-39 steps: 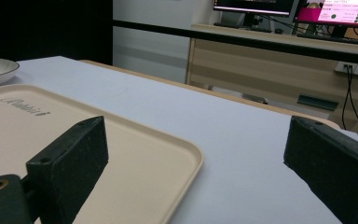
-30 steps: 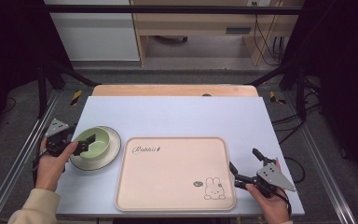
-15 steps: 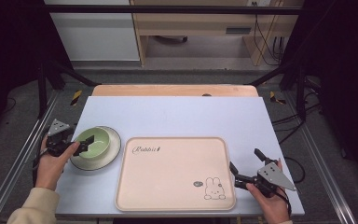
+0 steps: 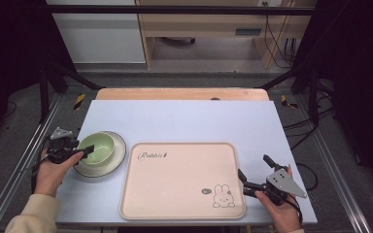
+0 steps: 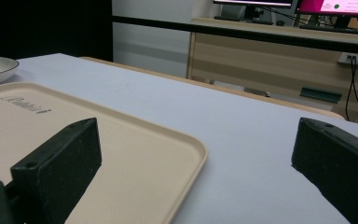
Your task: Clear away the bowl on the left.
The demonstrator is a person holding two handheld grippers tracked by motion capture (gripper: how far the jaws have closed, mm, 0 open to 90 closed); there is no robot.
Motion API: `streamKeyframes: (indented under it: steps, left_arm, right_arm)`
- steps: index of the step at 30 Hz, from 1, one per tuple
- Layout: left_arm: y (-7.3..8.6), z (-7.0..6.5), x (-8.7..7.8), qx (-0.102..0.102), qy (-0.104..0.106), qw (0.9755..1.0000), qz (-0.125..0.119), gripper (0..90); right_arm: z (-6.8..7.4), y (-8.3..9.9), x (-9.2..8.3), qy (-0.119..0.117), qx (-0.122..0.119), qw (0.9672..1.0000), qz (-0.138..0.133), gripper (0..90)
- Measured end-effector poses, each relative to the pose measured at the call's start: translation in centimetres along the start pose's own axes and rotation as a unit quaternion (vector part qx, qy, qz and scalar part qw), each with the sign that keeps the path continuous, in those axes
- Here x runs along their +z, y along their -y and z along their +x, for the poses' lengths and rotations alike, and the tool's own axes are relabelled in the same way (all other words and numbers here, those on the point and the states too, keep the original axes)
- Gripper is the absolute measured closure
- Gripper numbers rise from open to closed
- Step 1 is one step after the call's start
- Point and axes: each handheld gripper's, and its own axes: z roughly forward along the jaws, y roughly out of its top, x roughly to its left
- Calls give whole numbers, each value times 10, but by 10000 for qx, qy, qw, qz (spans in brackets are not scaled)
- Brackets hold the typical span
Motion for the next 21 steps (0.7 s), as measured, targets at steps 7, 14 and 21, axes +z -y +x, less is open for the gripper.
streamKeyframes:
  steps: [7, 14, 21]
  left_arm:
    - [-1, 5, 1, -131, -99, 9995, 271, 391]
    - [-3, 7, 5, -325, -141, 9982, 489, 469]
    - [-5, 7, 9, -326, -143, 9969, 709, 582]
  right_arm:
    - [0, 0, 0, -17, -1, 10000, 7, 17]
    - [1, 0, 1, -41, 11, 10000, 16, 18]
    - [1, 0, 1, -56, 41, 10000, 38, 20]
